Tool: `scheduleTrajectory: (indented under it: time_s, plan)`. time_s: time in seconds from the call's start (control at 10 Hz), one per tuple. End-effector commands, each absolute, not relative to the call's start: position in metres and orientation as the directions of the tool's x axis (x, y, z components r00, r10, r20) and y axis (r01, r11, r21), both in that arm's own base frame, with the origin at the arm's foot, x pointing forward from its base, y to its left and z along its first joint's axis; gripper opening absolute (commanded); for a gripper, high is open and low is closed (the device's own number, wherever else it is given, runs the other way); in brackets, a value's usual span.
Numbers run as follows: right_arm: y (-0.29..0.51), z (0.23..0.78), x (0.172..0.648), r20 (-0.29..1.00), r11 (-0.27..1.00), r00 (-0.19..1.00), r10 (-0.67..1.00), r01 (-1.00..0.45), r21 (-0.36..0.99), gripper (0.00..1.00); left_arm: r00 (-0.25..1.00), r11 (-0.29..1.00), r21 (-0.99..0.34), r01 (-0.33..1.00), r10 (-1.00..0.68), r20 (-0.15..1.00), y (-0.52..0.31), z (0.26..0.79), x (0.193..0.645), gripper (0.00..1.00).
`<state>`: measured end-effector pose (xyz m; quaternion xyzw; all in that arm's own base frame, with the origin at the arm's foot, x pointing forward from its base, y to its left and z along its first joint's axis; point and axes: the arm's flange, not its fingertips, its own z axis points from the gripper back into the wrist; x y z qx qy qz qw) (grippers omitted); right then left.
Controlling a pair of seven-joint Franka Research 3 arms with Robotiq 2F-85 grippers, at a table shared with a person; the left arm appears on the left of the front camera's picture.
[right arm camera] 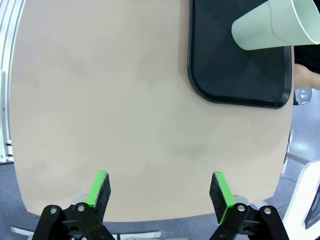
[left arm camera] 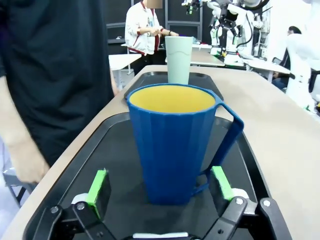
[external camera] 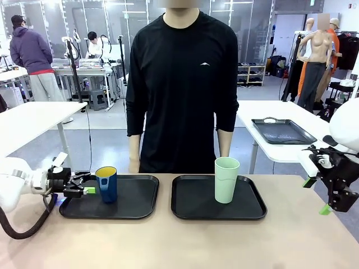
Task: Sort and store the cups by type.
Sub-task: Pick up the Handle plastic cup and place it into the empty Flat Tray.
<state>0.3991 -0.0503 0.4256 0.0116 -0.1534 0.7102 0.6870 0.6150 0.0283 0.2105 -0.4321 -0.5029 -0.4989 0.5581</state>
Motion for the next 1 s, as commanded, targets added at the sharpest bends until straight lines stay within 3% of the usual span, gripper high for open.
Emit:
scheduleTrajectory:
  time_s: [0.0, 0.5, 0.9]
  plan:
    - [-0.050, 0.425, 0.401, 0.217, -0.002, -0.047, 0.975, -0.979, -0.205, 1.00, -0.025, 0.158, 0.047, 0.986, -0.142, 0.990, 0.044, 0.229, 0.595, 1.00]
    - [-0.050, 0.425, 0.401, 0.217, -0.002, -0.047, 0.975, -0.979, -0.205, 1.00, -0.044, 0.171, 0.085, 0.982, -0.233, 0.971, 0.066, 0.255, 0.577, 1.00]
    - [-0.050, 0.425, 0.401, 0.217, -0.002, -0.047, 0.975, -0.979, -0.205, 1.00, -0.029, 0.162, 0.059, 0.985, -0.180, 0.983, 0.066, 0.253, 0.586, 1.00]
